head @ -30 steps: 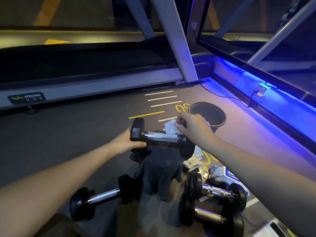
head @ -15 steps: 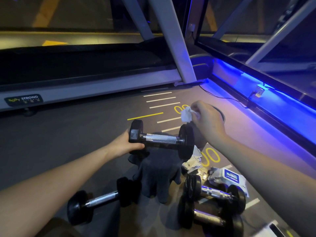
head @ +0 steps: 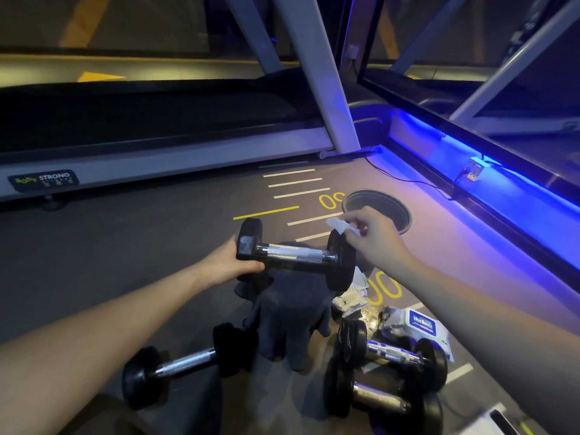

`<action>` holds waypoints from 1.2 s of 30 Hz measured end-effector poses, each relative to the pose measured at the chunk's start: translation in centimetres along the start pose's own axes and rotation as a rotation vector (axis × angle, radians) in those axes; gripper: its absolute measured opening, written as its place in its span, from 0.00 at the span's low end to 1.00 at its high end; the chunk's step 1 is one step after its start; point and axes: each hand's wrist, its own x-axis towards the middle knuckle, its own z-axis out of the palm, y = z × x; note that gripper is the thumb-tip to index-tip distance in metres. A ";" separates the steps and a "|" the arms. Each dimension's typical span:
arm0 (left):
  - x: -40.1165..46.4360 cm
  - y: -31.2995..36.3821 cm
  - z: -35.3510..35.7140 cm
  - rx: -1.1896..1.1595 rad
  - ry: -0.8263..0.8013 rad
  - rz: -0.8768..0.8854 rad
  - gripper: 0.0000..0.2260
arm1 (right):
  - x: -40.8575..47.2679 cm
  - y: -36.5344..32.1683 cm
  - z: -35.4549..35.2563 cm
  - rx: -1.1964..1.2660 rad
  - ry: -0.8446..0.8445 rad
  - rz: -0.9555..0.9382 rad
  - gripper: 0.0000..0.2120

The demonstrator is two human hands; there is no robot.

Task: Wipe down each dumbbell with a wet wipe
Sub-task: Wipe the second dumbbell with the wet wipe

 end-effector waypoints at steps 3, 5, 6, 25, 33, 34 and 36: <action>0.0 0.1 0.0 0.005 -0.005 -0.007 0.24 | -0.5 0.0 0.1 0.039 -0.009 0.028 0.10; -0.2 0.3 -0.1 -0.019 -0.010 -0.018 0.29 | -0.9 -0.1 0.2 0.044 -0.012 0.033 0.08; -0.2 0.3 -0.2 -0.027 -0.005 -0.028 0.32 | -1.0 -0.1 0.2 0.040 -0.009 0.032 0.07; 0.1 2.0 -0.7 0.040 0.139 -0.170 0.27 | -2.5 -2.9 3.5 0.121 -0.080 0.331 0.31; 0.8 2.3 -0.9 0.146 0.095 -0.082 0.42 | -2.6 -1.7 2.5 0.187 -0.200 0.386 0.32; 0.9 2.4 -0.9 0.144 0.106 -0.073 0.41 | -2.7 -1.6 2.4 0.187 -0.203 0.391 0.32; 0.7 2.6 -0.6 0.153 0.152 -0.055 0.37 | -2.9 -1.7 2.5 0.176 -0.193 0.377 0.31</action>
